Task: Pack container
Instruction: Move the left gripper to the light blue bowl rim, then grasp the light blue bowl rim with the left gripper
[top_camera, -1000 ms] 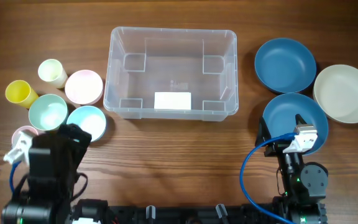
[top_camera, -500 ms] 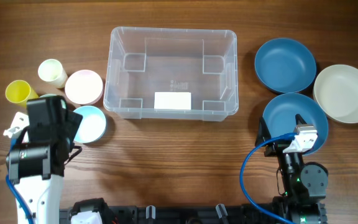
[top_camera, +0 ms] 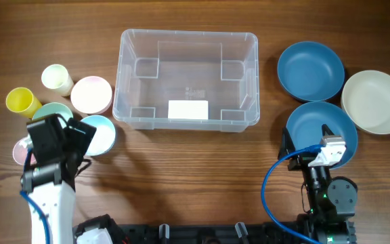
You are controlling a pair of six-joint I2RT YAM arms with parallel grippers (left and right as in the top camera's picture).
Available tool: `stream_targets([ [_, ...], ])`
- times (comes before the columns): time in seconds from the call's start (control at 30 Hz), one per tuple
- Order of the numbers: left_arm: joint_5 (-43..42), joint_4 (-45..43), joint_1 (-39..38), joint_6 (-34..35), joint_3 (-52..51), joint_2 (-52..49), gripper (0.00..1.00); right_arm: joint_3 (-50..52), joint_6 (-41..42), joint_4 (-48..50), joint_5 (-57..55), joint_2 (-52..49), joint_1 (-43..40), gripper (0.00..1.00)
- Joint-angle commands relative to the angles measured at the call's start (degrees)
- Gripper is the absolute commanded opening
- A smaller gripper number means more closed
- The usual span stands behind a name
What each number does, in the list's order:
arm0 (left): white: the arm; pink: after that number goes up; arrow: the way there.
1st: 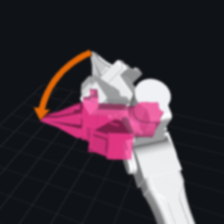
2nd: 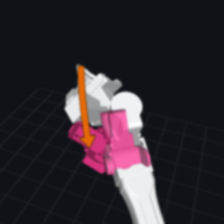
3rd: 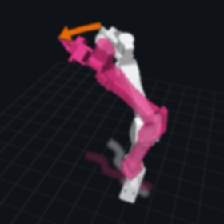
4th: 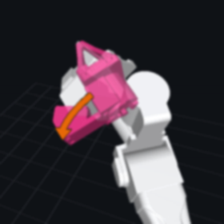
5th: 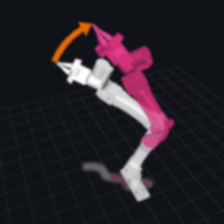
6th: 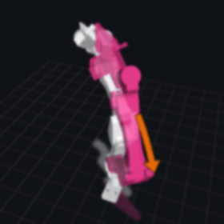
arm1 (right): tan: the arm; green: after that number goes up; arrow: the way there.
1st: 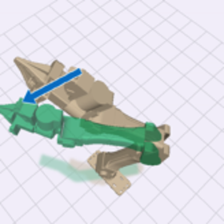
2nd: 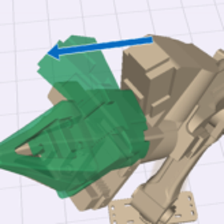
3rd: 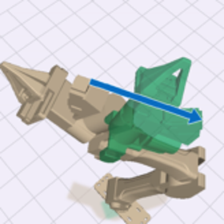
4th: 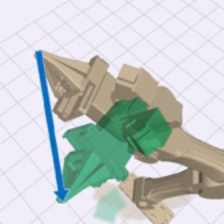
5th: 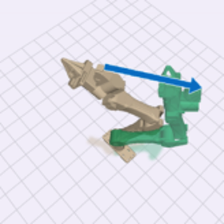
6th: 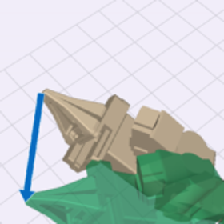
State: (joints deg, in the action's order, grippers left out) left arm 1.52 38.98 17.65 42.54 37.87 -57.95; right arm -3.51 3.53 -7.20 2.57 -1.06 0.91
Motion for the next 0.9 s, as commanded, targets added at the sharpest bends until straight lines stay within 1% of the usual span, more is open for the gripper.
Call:
stream_targets([
  [0.0,-1.7,-2.1,0.3,-3.4,-0.5,-7.8,1.0,0.1,-0.4,0.2,0.5,0.0,-0.3,1.0],
  [0.17,-1.7,-5.0,0.4,-3.4,-0.5,-18.9,1.0,0.1,-0.4,0.2,0.5,0.0,-0.3,1.0],
  [0.2,-2.0,-6.4,0.4,-3.6,-0.5,-21.6,0.97,0.1,-0.4,0.2,0.5,0.0,-0.3,1.0],
  [0.33,-4.2,-8.2,0.4,-6.0,-0.5,-24.1,0.83,0.1,-0.4,0.2,0.5,0.0,-0.3,1.0],
  [0.53,-4.7,-8.2,0.4,-6.4,-0.5,-23.9,0.34,0.1,-0.4,0.2,0.5,0.0,-0.3,1.0],
  [0.67,-4.7,-7.6,0.4,-6.4,-0.5,-22.5,0.26,0.1,-0.4,0.2,0.5,0.0,-0.3,1.0],
  [0.73,-4.7,-7.0,0.4,-6.4,-0.5,-20.8,0.17,0.1,-0.4,0.2,0.5,0.0,-0.3,1.0],
  [0.77,-4.7,-6.6,0.4,-6.4,-0.5,-19.8,0.14,0.1,-0.4,0.2,0.5,0.0,-0.3,1.0],
  [0.87,-4.3,-5.0,0.4,-6.4,-0.5,-16.0,0.13,0.1,-0.4,0.2,0.5,0.0,-0.3,1.0],
])
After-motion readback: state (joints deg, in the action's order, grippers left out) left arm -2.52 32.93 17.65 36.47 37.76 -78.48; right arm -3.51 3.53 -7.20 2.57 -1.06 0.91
